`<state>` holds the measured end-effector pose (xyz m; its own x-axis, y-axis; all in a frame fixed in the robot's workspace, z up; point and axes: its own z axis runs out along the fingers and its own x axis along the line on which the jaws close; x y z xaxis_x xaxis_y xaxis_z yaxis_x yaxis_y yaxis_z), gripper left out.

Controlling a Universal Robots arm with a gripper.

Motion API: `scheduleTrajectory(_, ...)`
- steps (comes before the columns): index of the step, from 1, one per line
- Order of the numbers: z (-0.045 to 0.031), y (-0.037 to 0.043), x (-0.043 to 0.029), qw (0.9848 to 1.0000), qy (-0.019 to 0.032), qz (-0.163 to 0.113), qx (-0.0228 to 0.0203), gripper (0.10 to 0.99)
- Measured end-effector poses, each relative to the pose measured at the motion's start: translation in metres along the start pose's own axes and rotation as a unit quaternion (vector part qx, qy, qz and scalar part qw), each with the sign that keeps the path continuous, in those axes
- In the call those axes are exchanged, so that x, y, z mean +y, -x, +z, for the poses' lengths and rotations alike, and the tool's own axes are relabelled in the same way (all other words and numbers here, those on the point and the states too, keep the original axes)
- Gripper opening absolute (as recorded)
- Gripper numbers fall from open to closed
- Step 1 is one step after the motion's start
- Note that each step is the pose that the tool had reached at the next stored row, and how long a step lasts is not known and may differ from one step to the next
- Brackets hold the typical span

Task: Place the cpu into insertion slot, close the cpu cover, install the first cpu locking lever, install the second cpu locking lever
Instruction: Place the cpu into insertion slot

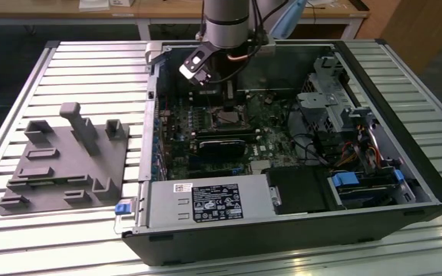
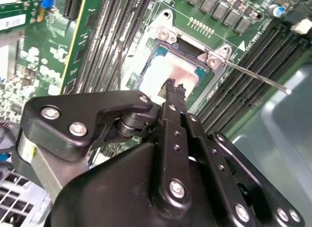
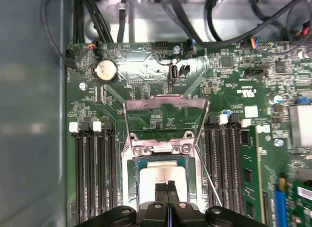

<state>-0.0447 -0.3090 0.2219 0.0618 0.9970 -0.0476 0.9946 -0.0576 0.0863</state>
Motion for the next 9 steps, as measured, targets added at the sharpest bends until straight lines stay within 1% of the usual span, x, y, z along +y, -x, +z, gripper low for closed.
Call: scheduleTrajectory(9, -0.026, 0.0013, 0.0022, 1.0, 0.0028, 0.0, 0.0001, 0.106)
